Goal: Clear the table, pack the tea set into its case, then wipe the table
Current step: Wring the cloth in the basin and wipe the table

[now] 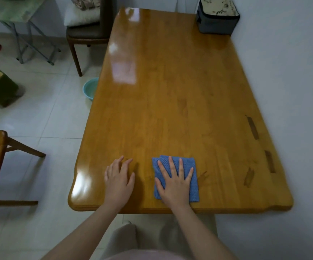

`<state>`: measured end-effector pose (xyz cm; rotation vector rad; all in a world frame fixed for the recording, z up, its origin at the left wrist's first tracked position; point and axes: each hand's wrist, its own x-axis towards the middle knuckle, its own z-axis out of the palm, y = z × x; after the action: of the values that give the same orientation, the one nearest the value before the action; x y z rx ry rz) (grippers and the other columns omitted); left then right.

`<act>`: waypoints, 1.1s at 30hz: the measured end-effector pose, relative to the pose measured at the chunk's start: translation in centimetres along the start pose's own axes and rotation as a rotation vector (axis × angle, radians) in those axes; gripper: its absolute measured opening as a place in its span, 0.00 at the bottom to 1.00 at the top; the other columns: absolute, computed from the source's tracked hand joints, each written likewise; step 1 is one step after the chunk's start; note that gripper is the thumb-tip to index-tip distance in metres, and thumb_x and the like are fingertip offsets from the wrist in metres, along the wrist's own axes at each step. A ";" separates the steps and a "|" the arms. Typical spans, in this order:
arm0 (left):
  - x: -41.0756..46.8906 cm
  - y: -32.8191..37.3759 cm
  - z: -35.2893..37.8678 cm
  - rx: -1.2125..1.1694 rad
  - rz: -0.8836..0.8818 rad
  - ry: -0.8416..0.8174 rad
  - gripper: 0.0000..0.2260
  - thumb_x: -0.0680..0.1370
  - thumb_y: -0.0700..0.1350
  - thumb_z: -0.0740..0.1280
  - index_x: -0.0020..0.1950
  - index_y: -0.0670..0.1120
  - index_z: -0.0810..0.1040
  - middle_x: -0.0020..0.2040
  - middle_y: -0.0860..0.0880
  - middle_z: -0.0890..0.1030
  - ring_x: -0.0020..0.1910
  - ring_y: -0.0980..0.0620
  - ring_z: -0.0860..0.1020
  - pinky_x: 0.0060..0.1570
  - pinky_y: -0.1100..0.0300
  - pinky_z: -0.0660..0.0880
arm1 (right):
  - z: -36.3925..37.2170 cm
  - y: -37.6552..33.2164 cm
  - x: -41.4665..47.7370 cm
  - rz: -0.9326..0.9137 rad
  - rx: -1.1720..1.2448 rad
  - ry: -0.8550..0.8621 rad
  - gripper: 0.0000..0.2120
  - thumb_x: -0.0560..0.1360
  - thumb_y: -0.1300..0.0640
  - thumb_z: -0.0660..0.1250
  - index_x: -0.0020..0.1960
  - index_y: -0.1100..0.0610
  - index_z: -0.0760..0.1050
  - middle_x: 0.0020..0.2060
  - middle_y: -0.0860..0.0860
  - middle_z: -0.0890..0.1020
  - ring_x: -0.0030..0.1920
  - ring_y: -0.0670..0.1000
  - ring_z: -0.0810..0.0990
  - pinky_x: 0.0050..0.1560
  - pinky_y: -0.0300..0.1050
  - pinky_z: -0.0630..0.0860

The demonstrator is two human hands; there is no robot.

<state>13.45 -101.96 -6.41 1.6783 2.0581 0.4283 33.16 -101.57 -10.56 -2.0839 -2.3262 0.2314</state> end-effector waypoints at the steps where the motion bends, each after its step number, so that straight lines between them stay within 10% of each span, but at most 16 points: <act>1: 0.1 0.7 0.4 0.005 -0.014 -0.002 0.20 0.80 0.50 0.63 0.72 0.52 0.67 0.74 0.49 0.63 0.74 0.46 0.59 0.74 0.43 0.54 | -0.1 1.5 0.2 0.010 -0.012 -0.001 0.28 0.78 0.34 0.48 0.77 0.39 0.55 0.77 0.49 0.58 0.78 0.60 0.51 0.70 0.74 0.48; 16: 0.6 12.7 7.6 -0.039 -0.118 0.046 0.20 0.80 0.48 0.63 0.71 0.53 0.67 0.77 0.49 0.57 0.77 0.46 0.52 0.75 0.45 0.47 | -2.3 21.1 2.9 0.003 -0.052 -0.003 0.29 0.78 0.33 0.42 0.77 0.40 0.56 0.77 0.49 0.59 0.77 0.59 0.53 0.70 0.74 0.47; 33: 1.6 13.5 6.8 0.076 0.060 -0.055 0.22 0.81 0.51 0.61 0.74 0.56 0.62 0.79 0.49 0.50 0.78 0.46 0.47 0.75 0.45 0.41 | -1.9 17.5 0.3 0.091 -0.043 -0.006 0.28 0.78 0.34 0.47 0.76 0.41 0.57 0.76 0.52 0.62 0.76 0.61 0.57 0.69 0.76 0.49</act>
<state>28.06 -97.84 -5.61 1.7801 2.0113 0.3230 50.63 -99.24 -10.74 -2.2152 -2.2618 0.1902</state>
